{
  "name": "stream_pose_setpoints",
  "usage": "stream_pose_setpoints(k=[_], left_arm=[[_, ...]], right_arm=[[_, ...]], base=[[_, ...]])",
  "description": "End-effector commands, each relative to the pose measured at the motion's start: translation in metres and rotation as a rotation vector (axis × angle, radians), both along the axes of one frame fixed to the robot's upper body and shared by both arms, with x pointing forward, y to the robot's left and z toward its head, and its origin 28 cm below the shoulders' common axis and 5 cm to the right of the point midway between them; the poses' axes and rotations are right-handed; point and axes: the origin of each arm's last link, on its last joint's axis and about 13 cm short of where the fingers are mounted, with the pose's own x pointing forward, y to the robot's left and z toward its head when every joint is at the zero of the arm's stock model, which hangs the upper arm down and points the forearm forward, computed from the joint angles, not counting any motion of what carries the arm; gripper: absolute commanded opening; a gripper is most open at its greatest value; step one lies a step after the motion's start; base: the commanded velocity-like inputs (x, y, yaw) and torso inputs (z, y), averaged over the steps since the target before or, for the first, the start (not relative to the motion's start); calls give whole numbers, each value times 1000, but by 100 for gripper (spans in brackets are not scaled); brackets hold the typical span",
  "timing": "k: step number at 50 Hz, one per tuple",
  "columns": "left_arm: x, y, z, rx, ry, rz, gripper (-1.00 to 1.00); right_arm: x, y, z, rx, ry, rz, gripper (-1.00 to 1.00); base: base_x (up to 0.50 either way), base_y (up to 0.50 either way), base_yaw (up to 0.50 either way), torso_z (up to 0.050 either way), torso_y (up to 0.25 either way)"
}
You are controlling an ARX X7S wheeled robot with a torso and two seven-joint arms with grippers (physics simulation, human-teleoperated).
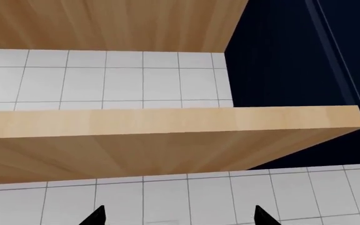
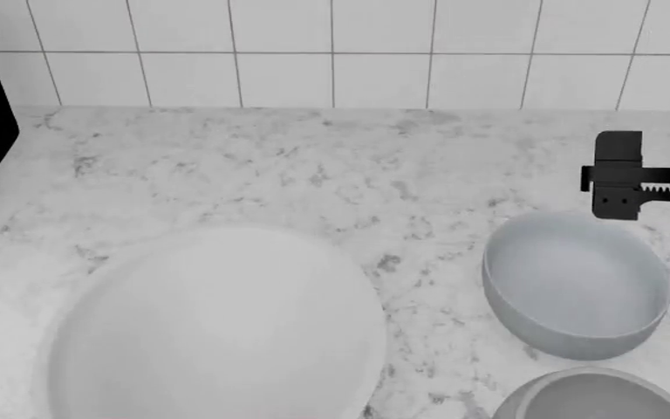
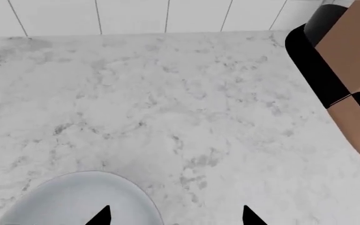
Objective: Stack the bowls from largest to smallest.
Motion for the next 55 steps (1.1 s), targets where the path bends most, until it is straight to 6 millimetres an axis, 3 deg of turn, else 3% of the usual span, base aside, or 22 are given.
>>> stream_pose_setpoints(k=[1,55], left_arm=[[-1,0,0,2,1,2,100],[1,0,0,0,10,7,100]], right_arm=[[8,-2,-14,-5,43,-11,100],[25,0,-68,15,163,10,100]], base=[[0,0,0,0,0],[0,0,0,0,0]])
